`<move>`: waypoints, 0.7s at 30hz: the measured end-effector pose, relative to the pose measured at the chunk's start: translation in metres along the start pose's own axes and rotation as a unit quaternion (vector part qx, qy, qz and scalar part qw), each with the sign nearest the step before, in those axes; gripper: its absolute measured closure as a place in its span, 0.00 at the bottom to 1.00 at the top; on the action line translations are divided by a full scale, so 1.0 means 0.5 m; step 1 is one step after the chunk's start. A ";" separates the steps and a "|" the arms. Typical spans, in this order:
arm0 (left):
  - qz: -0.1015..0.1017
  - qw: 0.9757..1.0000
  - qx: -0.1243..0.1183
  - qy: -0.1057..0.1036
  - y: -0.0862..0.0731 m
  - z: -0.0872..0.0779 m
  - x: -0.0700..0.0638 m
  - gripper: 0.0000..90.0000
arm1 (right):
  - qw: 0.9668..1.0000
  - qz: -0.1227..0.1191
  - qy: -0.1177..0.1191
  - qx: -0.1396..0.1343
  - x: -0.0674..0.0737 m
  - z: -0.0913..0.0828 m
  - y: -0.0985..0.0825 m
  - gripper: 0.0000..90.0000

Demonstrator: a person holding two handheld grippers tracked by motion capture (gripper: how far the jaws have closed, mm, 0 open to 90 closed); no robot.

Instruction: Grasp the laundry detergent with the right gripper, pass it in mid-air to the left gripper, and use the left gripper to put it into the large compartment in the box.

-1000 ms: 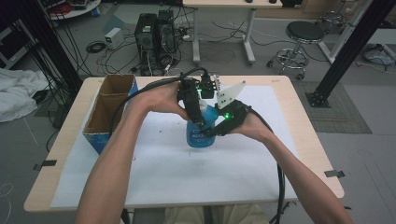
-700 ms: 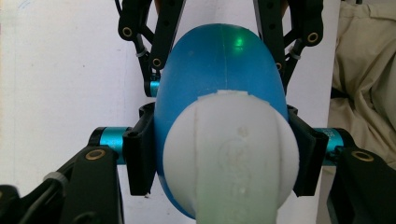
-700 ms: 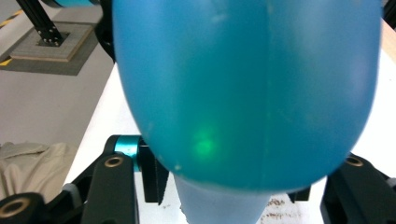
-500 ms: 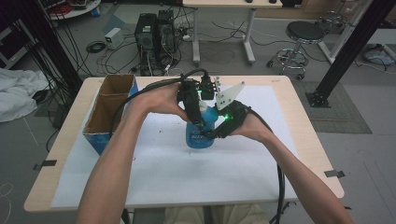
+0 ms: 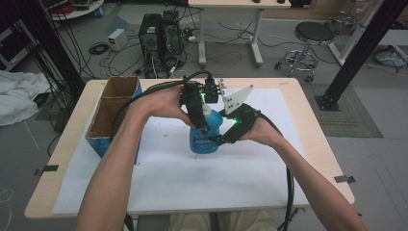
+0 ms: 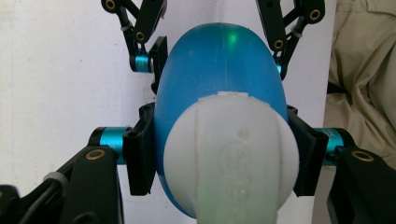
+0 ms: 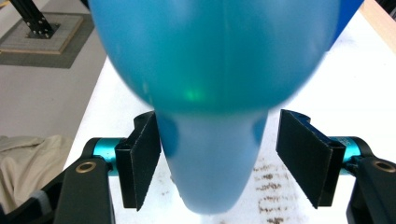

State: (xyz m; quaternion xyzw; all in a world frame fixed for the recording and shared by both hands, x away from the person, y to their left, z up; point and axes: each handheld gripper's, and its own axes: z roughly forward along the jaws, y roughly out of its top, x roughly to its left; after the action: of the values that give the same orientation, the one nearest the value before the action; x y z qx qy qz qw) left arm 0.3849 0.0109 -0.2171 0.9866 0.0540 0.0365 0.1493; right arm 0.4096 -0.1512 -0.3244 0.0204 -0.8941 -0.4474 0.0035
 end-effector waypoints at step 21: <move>-0.049 0.999 0.004 0.017 -0.050 -0.080 0.019 0.43 | 0.997 0.020 -0.046 0.064 0.000 -0.058 -0.028 0.25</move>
State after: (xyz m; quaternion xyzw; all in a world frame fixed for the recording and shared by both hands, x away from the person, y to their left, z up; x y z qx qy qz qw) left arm 0.3883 0.0472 -0.1861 0.9827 0.1046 0.0459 0.1458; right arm 0.4105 -0.1829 -0.3181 -0.0175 -0.9205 -0.3893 -0.0297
